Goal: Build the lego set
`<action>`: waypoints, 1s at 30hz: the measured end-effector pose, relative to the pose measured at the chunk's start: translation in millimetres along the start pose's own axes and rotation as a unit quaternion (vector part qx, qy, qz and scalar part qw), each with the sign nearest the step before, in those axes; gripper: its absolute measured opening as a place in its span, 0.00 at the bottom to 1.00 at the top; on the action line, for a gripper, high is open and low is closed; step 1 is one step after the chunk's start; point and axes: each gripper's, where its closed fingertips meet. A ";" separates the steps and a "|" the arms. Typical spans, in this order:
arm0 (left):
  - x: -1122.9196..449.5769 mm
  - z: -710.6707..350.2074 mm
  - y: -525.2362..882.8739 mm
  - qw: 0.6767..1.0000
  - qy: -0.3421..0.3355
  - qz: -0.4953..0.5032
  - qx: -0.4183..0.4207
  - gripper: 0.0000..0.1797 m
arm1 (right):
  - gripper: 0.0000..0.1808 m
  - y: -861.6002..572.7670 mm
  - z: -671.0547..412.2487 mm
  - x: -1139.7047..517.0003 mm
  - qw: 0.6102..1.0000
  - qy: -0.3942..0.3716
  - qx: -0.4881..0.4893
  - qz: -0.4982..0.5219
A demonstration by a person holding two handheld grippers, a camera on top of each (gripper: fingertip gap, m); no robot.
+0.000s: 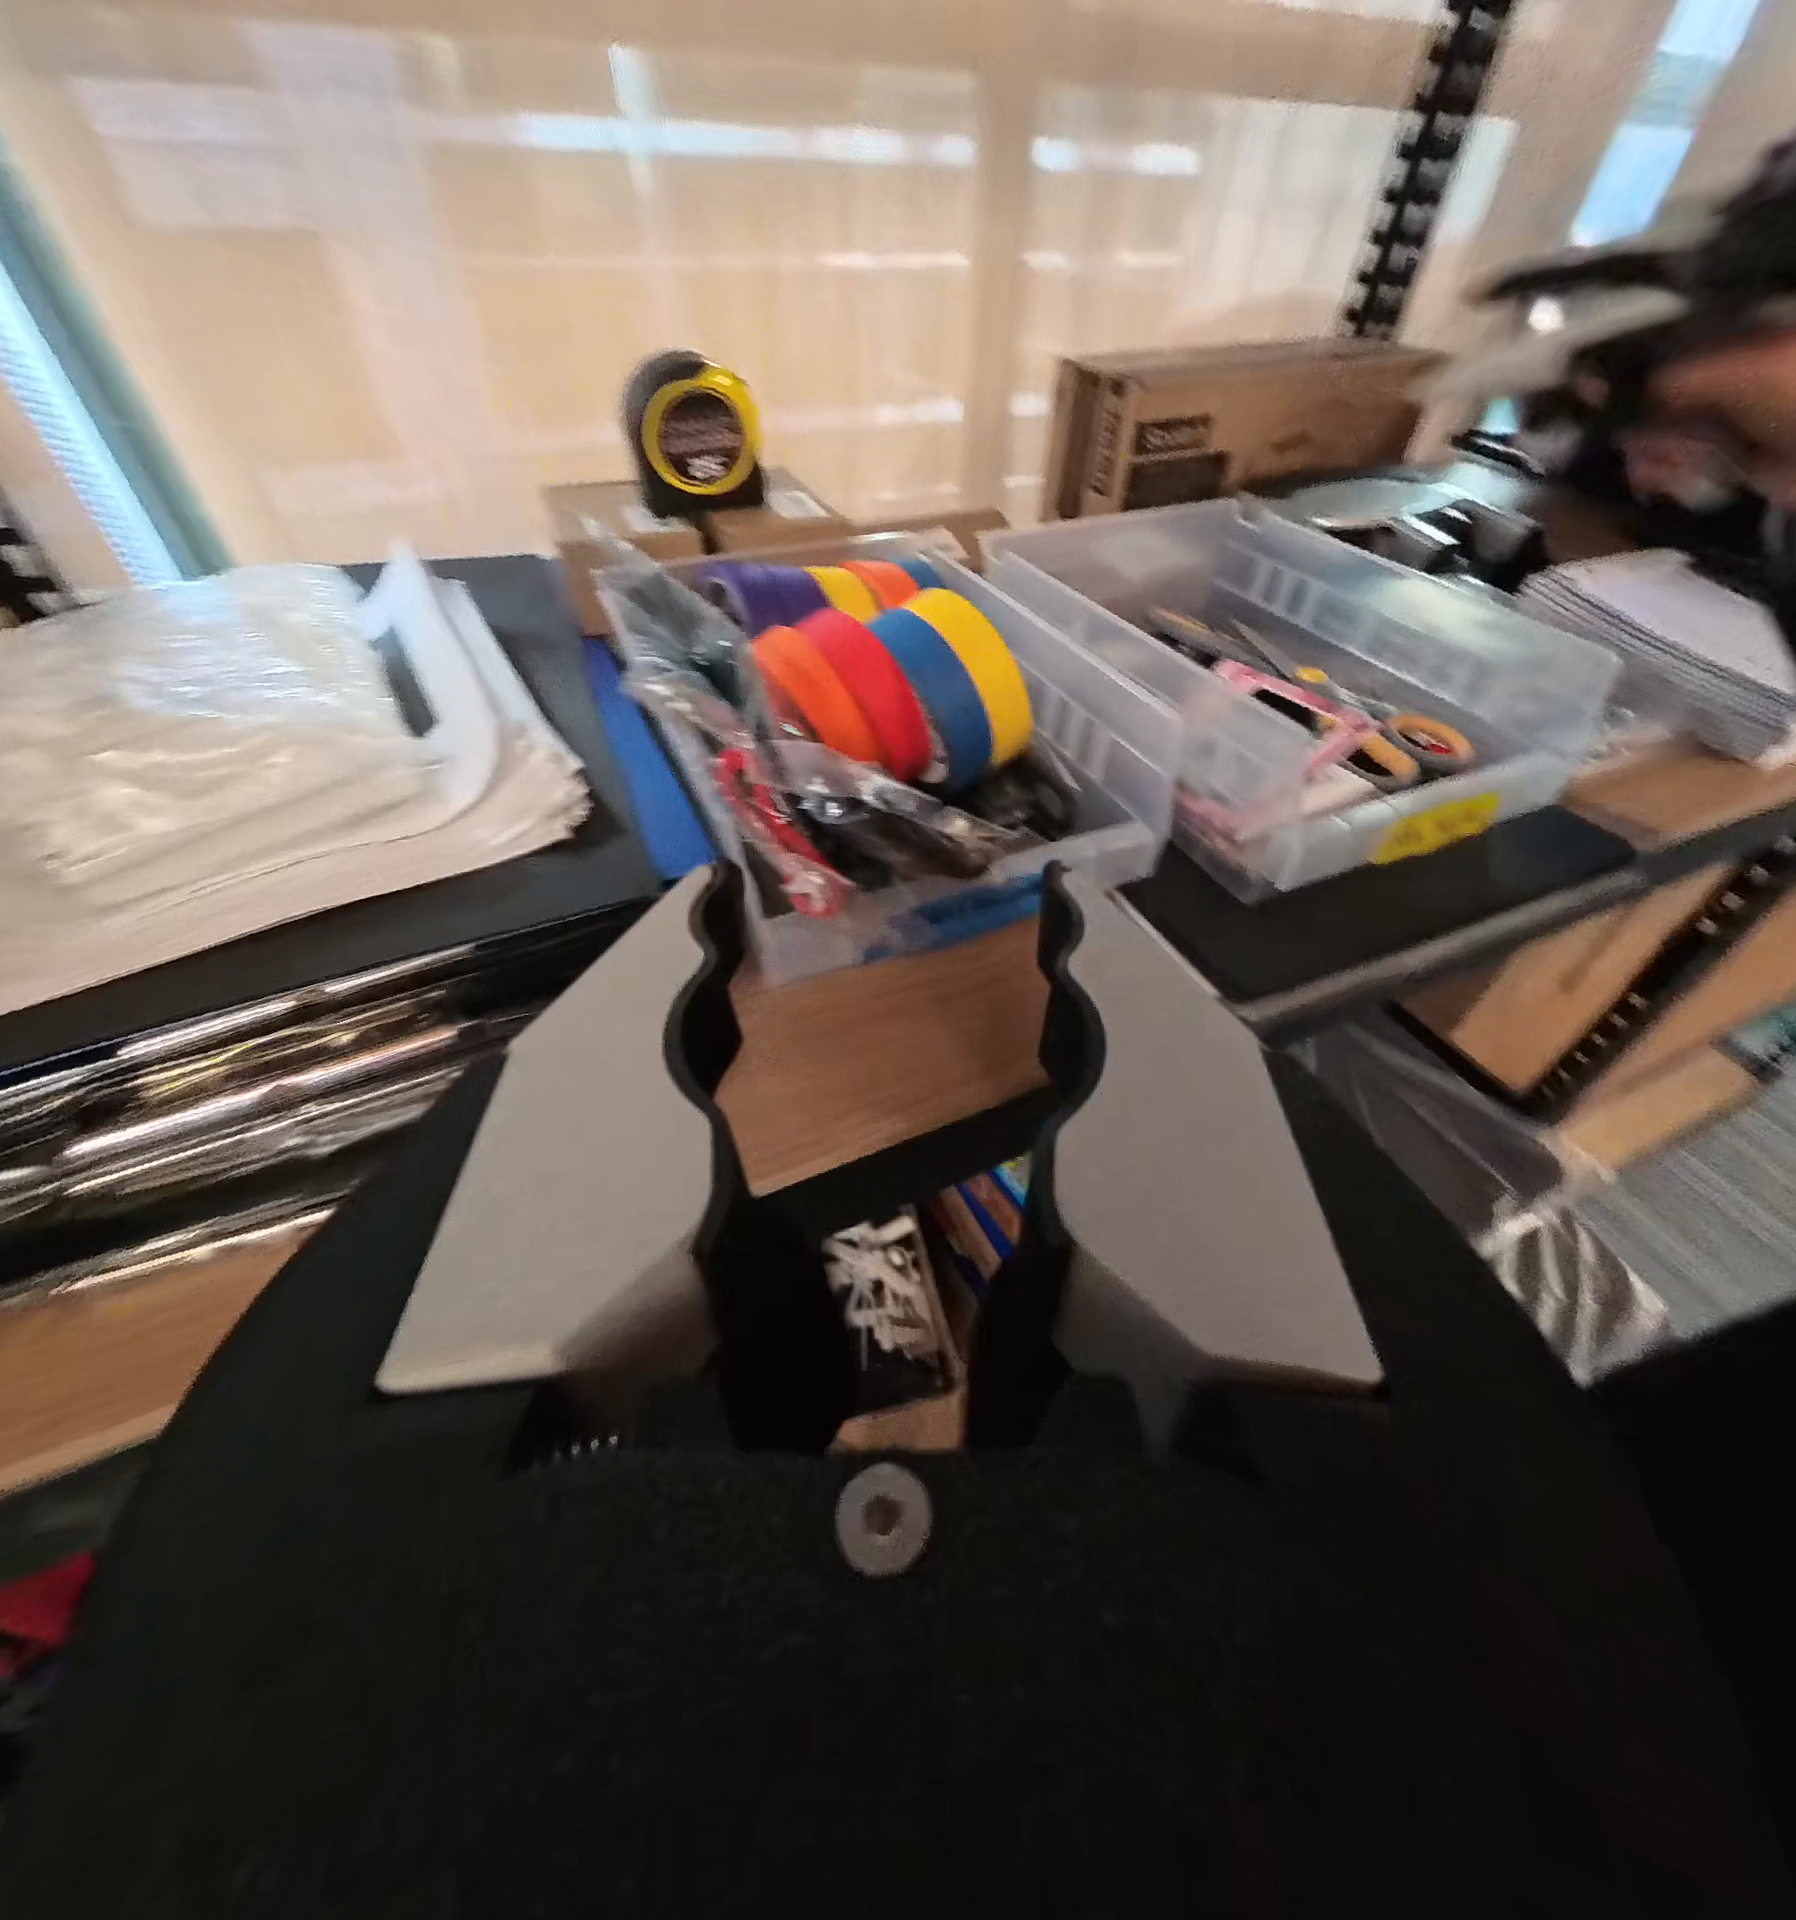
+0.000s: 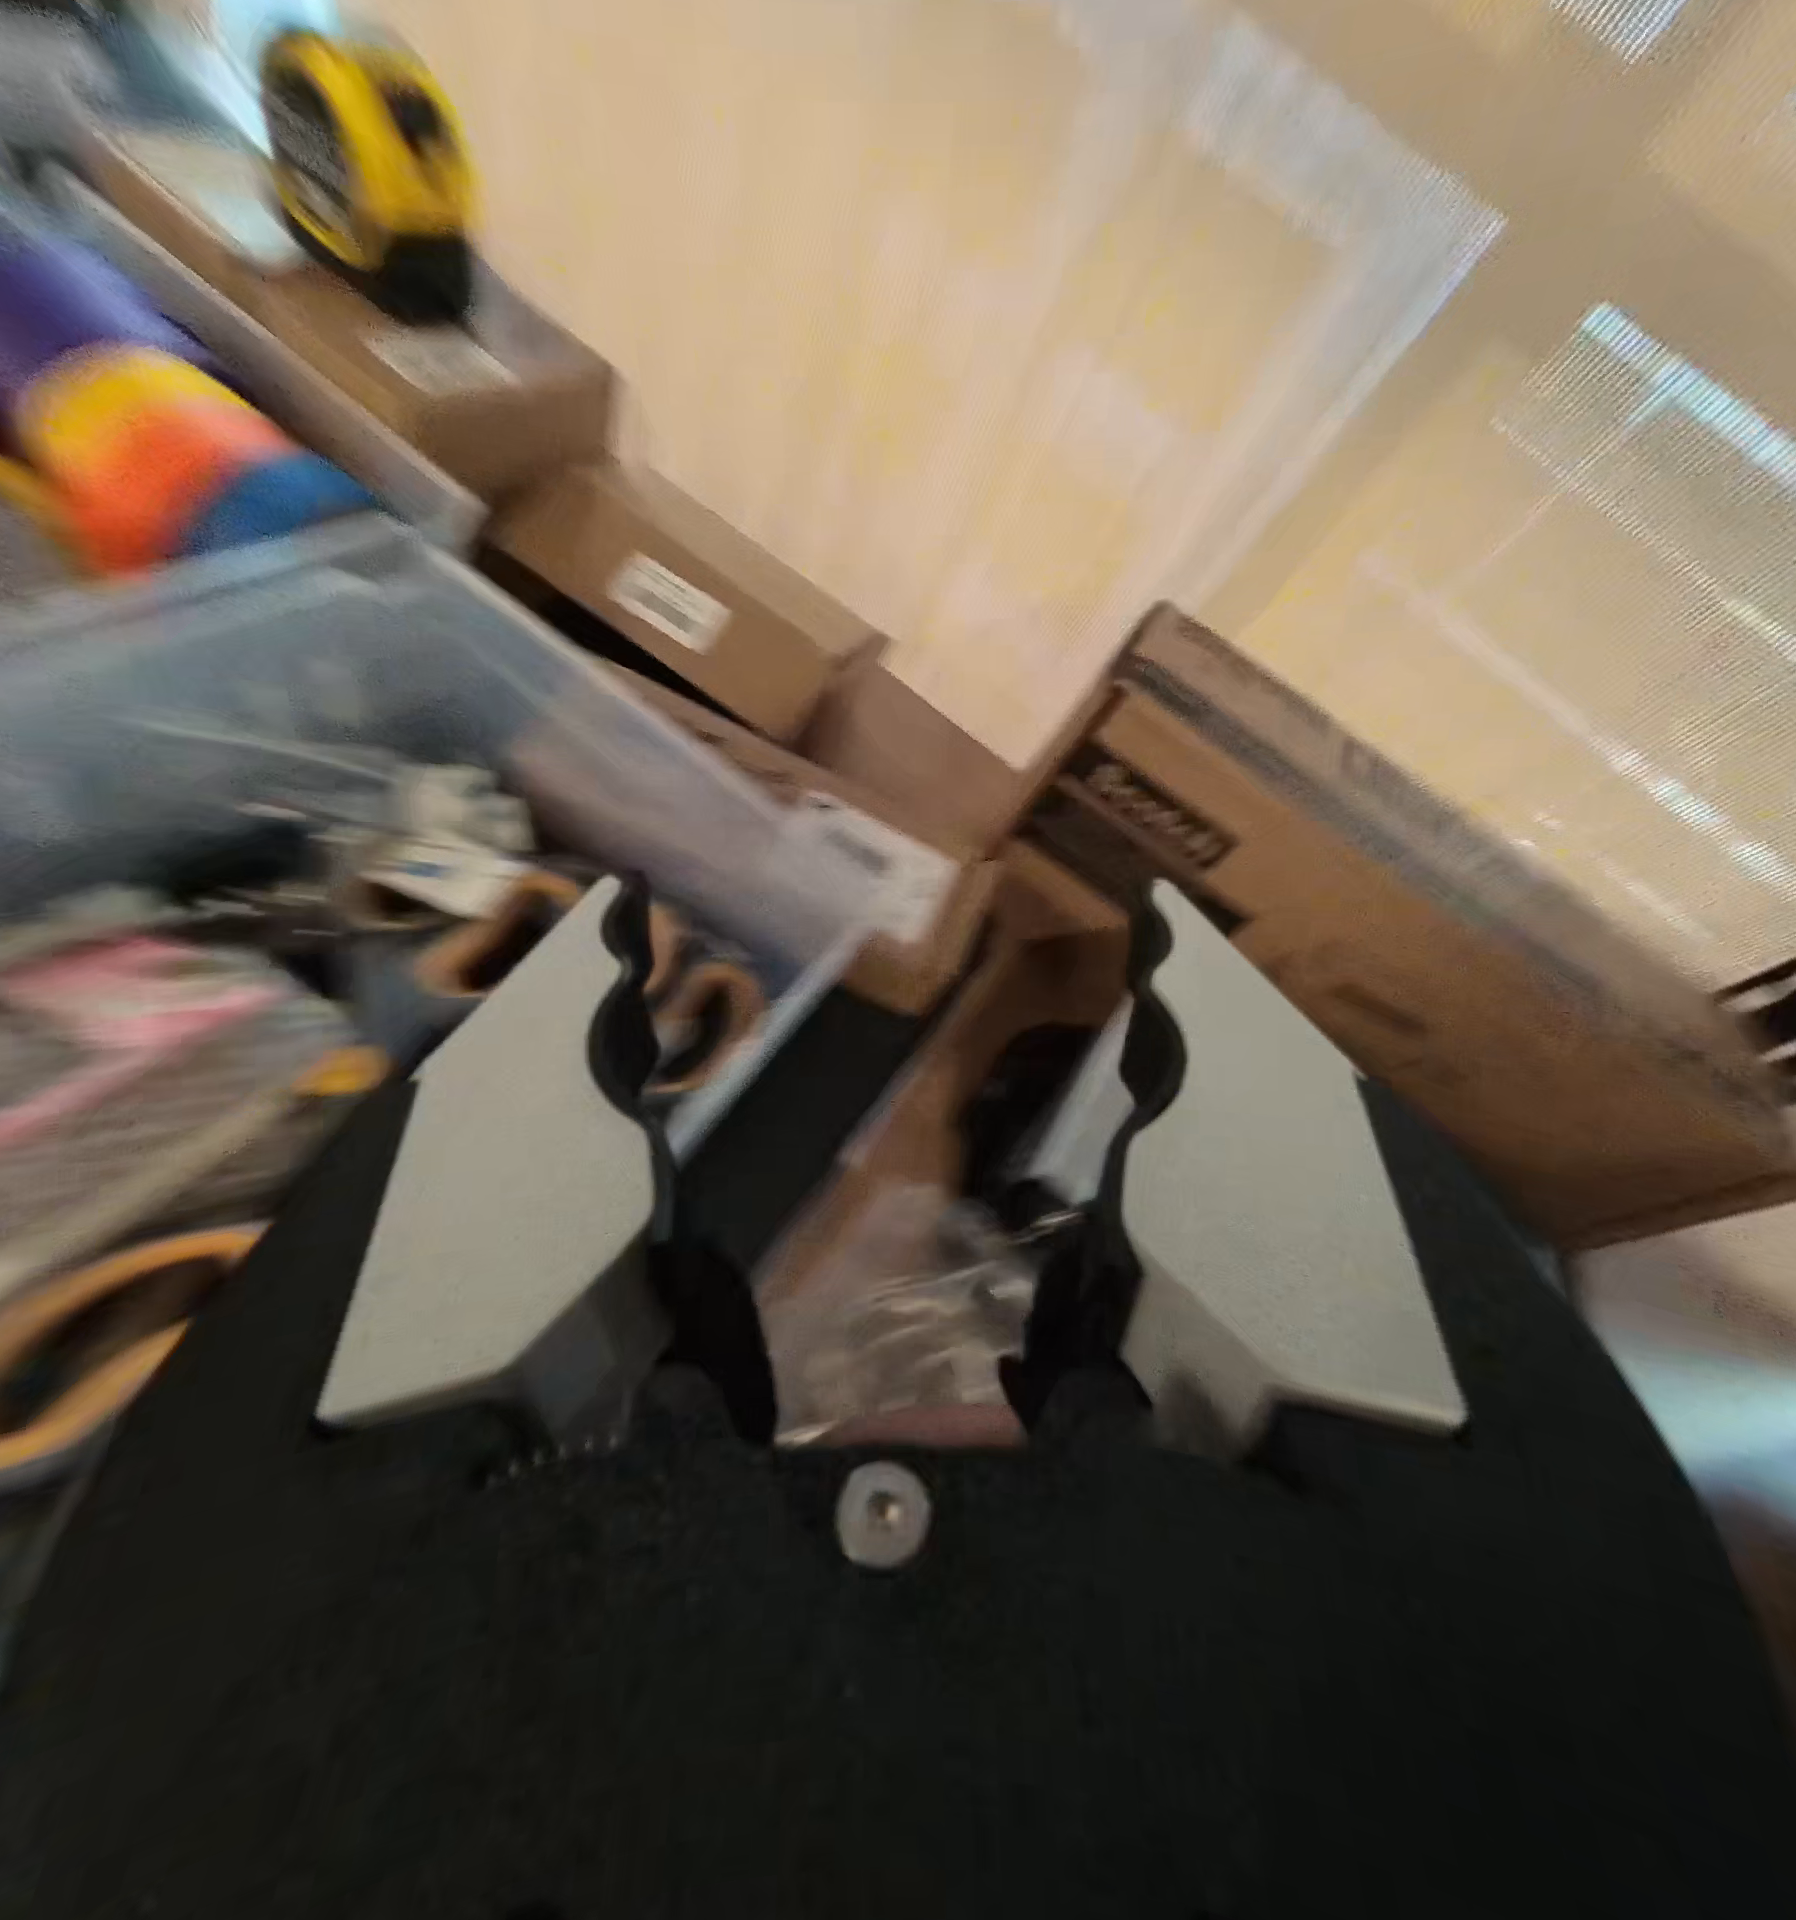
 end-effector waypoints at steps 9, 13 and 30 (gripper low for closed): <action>31.4 11.0 34.9 0.996 0.012 -0.078 0.042 0.25 | 0.35 297.5 -66.5 94.3 0.914 -0.134 -0.328 -0.196; 80.5 19.0 50.6 0.994 0.018 -0.094 0.045 0.24 | 0.35 422.4 -88.8 95.6 0.902 -0.104 -0.258 -0.332; 583.8 64.8 199.6 0.901 0.079 -0.425 0.026 0.24 | 0.32 859.5 -279.5 53.4 0.806 -0.086 -0.132 -0.571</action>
Point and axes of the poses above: each gripper's, where its closed fingertips meet, x back along the fingers, z out of its underside, y = z × x across the jaws, and after that the axes turned 11 degrees about -y, right-handed
